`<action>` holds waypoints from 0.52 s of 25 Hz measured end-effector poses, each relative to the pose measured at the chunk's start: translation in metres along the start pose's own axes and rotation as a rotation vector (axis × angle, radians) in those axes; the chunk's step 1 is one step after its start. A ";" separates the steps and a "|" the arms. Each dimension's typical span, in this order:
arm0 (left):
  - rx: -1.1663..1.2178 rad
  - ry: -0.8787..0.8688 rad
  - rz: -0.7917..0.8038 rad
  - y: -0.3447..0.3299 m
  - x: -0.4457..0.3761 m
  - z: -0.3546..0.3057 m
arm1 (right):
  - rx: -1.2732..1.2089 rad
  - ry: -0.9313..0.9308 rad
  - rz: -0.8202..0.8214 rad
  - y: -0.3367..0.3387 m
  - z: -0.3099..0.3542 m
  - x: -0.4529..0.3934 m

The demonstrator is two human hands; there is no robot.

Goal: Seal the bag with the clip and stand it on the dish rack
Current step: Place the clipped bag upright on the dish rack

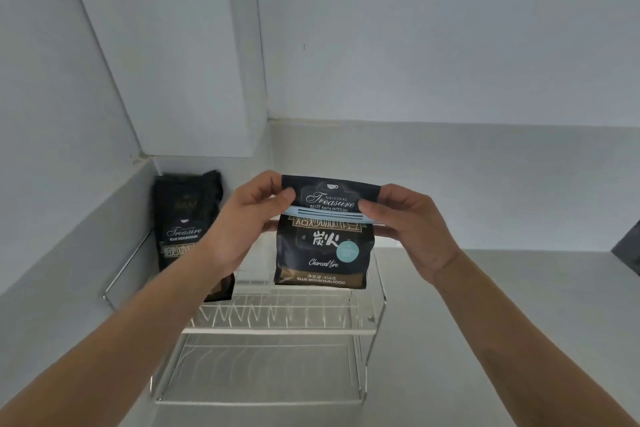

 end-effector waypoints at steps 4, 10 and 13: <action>-0.009 0.047 -0.085 0.037 -0.005 0.037 | 0.048 -0.067 -0.004 -0.036 -0.031 -0.008; -0.160 0.165 -0.223 0.069 -0.008 0.096 | 0.153 -0.198 -0.030 -0.068 -0.087 -0.015; -0.236 0.206 -0.236 0.072 -0.010 0.119 | 0.227 -0.244 -0.039 -0.072 -0.109 -0.016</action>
Point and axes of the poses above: each hand's wrist, its own x-axis away from the middle knuckle, its own y-axis out of the back of the hand, z = x × y, the point moved 6 cm from there along -x, towards the middle knuckle, and after that the axes turned 15 degrees about -z, right-handed, at the moved point
